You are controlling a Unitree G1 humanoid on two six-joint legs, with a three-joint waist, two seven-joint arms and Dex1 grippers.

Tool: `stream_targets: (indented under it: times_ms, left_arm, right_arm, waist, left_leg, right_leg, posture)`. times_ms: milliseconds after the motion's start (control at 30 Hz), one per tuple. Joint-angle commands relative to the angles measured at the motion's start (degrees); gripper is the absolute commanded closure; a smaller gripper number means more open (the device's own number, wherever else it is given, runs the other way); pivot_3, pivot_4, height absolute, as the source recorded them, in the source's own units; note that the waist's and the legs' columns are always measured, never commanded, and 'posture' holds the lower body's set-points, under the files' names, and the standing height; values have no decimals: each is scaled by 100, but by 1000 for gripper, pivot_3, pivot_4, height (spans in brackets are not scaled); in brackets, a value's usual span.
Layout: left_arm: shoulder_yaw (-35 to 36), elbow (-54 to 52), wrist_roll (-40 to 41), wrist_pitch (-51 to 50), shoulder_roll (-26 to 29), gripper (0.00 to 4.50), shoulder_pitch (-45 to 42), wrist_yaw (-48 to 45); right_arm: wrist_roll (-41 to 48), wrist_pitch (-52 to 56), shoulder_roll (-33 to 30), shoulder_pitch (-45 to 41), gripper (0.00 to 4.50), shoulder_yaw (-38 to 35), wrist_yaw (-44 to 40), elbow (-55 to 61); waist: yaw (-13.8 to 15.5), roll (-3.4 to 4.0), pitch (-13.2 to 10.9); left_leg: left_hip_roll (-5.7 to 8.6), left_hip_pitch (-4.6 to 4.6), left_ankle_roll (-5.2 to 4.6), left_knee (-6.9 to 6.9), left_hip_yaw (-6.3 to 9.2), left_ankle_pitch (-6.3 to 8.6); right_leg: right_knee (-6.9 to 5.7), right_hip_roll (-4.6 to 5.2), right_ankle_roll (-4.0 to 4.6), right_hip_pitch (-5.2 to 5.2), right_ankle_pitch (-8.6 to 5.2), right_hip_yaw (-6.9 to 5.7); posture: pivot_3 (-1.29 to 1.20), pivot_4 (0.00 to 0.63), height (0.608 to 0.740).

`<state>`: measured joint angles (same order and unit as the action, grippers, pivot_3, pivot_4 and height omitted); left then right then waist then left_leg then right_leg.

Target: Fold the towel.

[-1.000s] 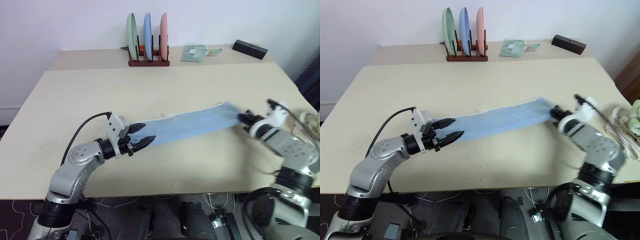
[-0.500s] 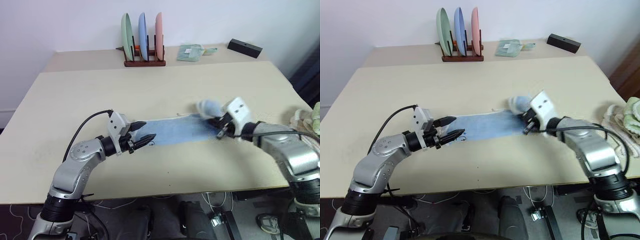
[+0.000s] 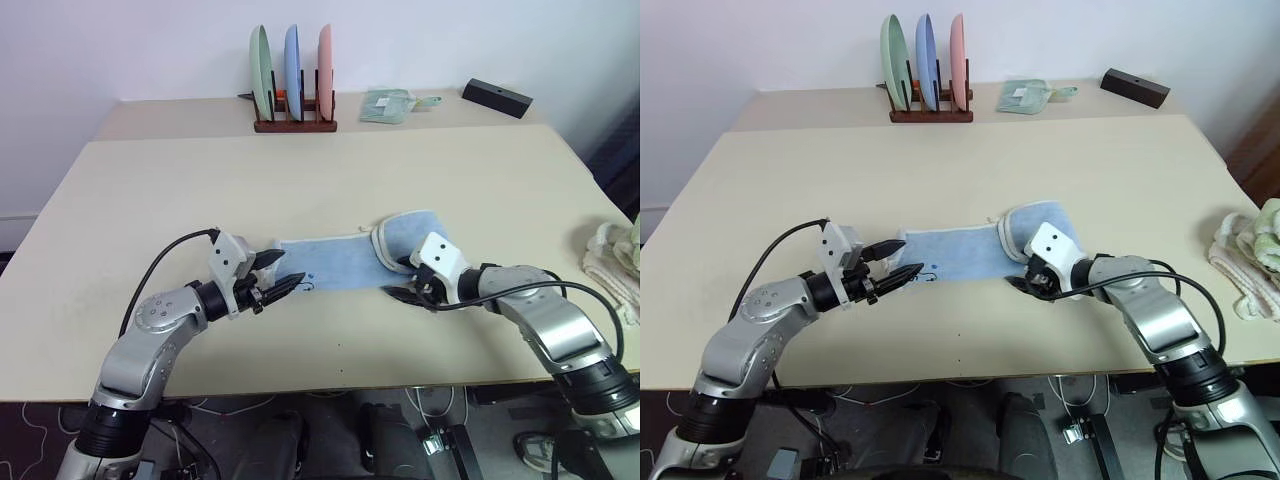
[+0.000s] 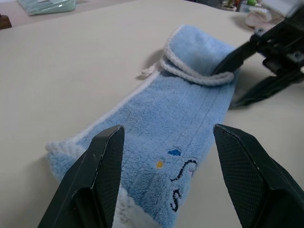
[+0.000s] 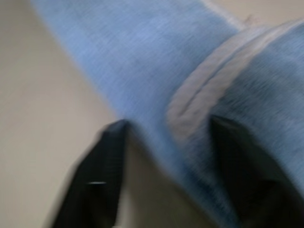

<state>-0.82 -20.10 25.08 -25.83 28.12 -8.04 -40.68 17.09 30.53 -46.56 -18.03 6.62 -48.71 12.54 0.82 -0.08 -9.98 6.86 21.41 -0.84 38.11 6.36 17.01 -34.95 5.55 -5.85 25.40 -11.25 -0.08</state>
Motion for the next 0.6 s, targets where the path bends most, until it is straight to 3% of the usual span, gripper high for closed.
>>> stream_targets:
  times_ms: [33,133,200,300,400,600]
  left_arm:
    - [178,-347,183,-97,6,1475,113,88]
    - [190,-461,294,-197,-17,1475,204,137]
    - [182,-550,367,-269,-45,1475,275,187]
    - [184,-770,603,-602,-200,1475,431,443]
    - [241,-915,847,-896,-369,1475,639,654]
    - [322,-1129,1060,-1156,-451,1475,1007,914]
  right_arm:
    - [750,18,-254,78,1169,-884,-556,474]
    - [1296,388,-164,-1,2095,-1317,-630,457]
    - [1337,506,1,-240,3060,-1438,-397,186]
    - [485,-151,581,-764,4447,-1002,291,-965]
    - [-260,-1014,1215,-1157,4447,-677,904,-2165]
    - [-817,-1830,1614,-1202,4447,-220,727,-3329]
  waist:
    - [1,-1,0]
    - [-2,-4,-1]
    - [-11,-3,-1]
    - [-9,-6,-1]
    - [-14,-13,4]
    - [-3,-9,2]
  left_leg:
    - [0,-1,-1,0,0,1]
    - [-4,-3,-4,0,2,3]
    - [-5,-3,-4,0,2,3]
    - [-6,-6,-4,0,-1,3]
    - [-5,-8,0,-1,-1,1]
    - [5,0,37,-2,1,-21]
  right_leg:
    - [0,0,0,-2,0,0]
    - [1,-1,0,-5,0,-1]
    - [1,-1,0,-5,0,-1]
    - [0,-1,1,-5,0,0]
    - [-5,-1,2,-3,0,-1]
    - [-3,-1,2,1,0,3]
  posture:
    - [0,150,740]
    - [0,150,740]
    - [0,150,740]
    - [0,150,740]
    - [0,150,740]
    - [0,150,740]
